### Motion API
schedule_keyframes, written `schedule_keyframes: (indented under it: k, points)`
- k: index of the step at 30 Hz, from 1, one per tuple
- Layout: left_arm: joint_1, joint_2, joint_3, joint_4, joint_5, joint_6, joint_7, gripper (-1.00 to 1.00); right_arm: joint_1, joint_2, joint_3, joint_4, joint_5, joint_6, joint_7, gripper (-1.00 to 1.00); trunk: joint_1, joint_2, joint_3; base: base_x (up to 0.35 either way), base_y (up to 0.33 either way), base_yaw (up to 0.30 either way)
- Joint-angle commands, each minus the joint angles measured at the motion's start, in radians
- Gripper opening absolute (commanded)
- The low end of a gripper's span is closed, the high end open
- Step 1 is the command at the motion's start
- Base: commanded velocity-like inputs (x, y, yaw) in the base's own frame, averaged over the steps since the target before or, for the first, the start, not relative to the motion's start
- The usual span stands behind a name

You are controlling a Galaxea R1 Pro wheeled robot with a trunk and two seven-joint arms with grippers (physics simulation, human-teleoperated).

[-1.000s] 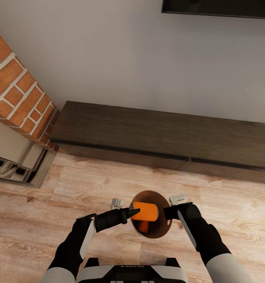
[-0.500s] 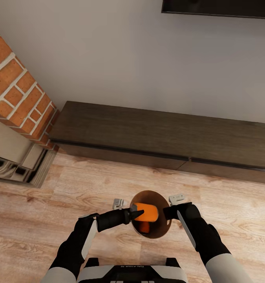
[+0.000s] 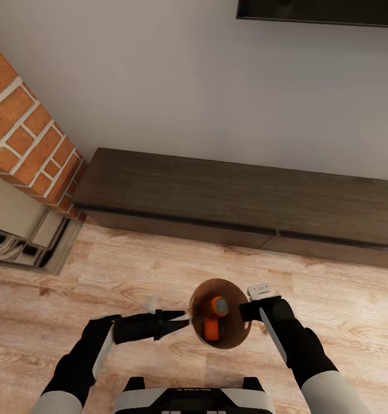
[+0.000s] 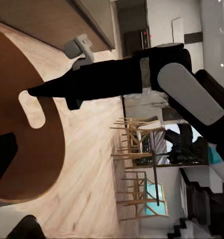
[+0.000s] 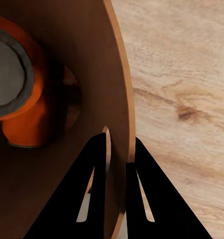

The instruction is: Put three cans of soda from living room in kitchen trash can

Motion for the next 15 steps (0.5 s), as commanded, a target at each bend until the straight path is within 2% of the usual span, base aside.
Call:
schedule_keyframes:
  k: [1,2,4,5,7,8,10,11,12,13,15]
  points:
    - [0.0,0.033,0.007,0.018,0.0,-0.001,-0.019,1.0,0.0,0.0,-0.001,0.0,-0.022,0.0,0.014,-1.0,0.0,0.0,0.0,0.0,0.0,0.0]
    - [0.0,0.092,0.03,0.062,0.0,-0.003,-0.045,1.0,0.0,0.0,-0.001,0.0,-0.022,0.0,0.014,-1.0,0.0,0.0,0.0,0.0,0.0,0.0]
    - [0.0,0.146,0.082,0.124,0.0,-0.022,-0.061,1.0,0.0,0.001,-0.001,-0.001,-0.023,0.0,0.015,-1.0,0.0,0.0,0.0,0.0,0.0,0.0]
    - [0.0,0.194,0.149,0.192,-0.001,-0.065,-0.072,1.0,0.0,0.001,-0.001,-0.001,-0.023,0.0,0.016,-1.0,0.0,0.0,0.0,0.0,0.0,0.0]
    - [0.0,0.235,0.221,0.27,-0.002,-0.134,-0.078,1.0,0.0,0.001,-0.001,-0.003,-0.024,0.0,0.016,-1.0,0.0,0.0,0.0,0.0,0.0,0.0]
    - [0.0,0.277,0.291,0.359,-0.002,-0.224,-0.083,1.0,0.0,0.001,-0.001,-0.004,-0.024,0.0,0.017,-1.0,0.0,0.0,0.0,0.0,0.0,0.0]
    - [0.0,0.32,0.351,0.456,-0.003,-0.32,-0.086,1.0,0.0,0.001,-0.001,-0.005,-0.024,0.0,0.017,-1.0,0.0,0.0,0.0,0.0,0.0,0.0]
    - [0.0,0.359,0.396,0.547,-0.002,-0.405,-0.086,1.0,0.0,0.001,-0.001,-0.005,-0.024,-0.002,0.017,-1.0,0.0,0.0,0.0,0.0,0.0,0.0]
    - [0.0,0.387,0.426,0.61,-0.002,-0.469,-0.088,1.0,0.0,0.001,-0.001,-0.006,-0.024,-0.017,0.017,-1.0,0.0,0.0,0.0,0.0,0.0,0.0]
    - [0.0,0.404,0.445,0.65,-0.001,-0.51,-0.088,1.0,0.0,0.001,-0.001,-0.006,-0.024,-0.038,0.017,-1.0,0.0,0.0,0.0,0.0,0.0,0.0]
    - [0.0,0.42,0.463,0.687,-0.001,-0.545,-0.081,1.0,0.0,0.001,0.0,-0.005,-0.024,-0.064,0.017,-1.0,0.0,0.0,0.0,0.0,0.0,0.0]
